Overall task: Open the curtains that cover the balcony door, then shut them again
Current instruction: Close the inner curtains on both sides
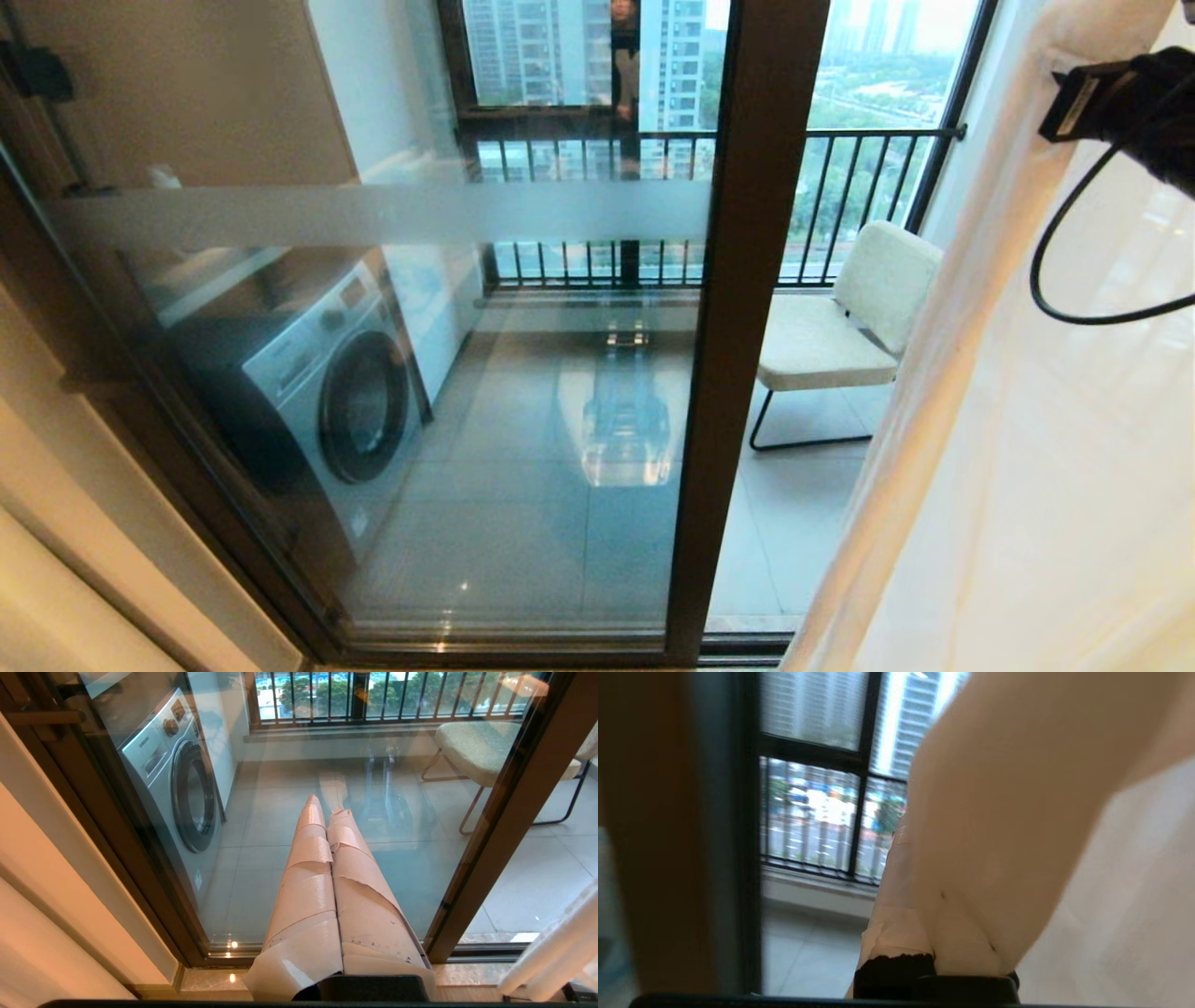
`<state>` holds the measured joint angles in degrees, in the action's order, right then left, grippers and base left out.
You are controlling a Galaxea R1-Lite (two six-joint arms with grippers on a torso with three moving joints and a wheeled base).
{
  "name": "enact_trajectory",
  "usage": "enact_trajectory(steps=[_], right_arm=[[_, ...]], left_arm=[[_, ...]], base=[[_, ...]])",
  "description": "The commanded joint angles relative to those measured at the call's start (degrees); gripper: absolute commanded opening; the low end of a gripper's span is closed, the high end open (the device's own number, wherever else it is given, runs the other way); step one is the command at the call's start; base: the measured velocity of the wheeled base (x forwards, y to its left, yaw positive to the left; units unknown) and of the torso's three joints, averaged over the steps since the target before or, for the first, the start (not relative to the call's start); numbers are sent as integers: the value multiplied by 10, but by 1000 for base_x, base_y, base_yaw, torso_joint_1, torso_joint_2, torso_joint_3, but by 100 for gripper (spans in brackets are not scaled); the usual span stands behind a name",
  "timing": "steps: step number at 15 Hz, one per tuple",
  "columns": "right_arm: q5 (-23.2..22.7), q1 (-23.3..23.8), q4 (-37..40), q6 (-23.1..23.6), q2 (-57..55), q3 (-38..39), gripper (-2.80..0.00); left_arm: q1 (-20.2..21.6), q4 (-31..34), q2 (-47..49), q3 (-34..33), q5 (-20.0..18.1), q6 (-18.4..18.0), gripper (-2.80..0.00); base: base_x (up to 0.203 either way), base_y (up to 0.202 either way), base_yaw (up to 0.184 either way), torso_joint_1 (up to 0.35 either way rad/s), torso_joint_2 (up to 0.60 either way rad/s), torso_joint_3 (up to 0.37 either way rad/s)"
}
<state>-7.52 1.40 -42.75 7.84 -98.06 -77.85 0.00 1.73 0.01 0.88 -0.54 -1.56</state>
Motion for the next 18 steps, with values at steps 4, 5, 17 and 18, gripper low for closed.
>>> enact_trajectory(steps=[4, 5, 17, 18], right_arm=[[34, -136, 2, 38, -5, -19, -280], [63, -171, 4, 44, -10, -24, -280], [175, -391, -1, 80, -133, -117, -280], [177, -402, -1, 80, -146, -131, -280]], left_arm=[[0, 0, 0, 0, 0, 0, -280], [0, 0, 0, 0, 0, 0, -280], [0, 0, 0, 0, 0, 0, -280], [0, 0, 0, 0, 0, 0, -280]], base=[[0, 0, 0, 0, 0, 0], [0, 0, 0, 0, 0, 0], [0, 0, 0, 0, 0, 0], [0, 0, 0, 0, 0, 0]])
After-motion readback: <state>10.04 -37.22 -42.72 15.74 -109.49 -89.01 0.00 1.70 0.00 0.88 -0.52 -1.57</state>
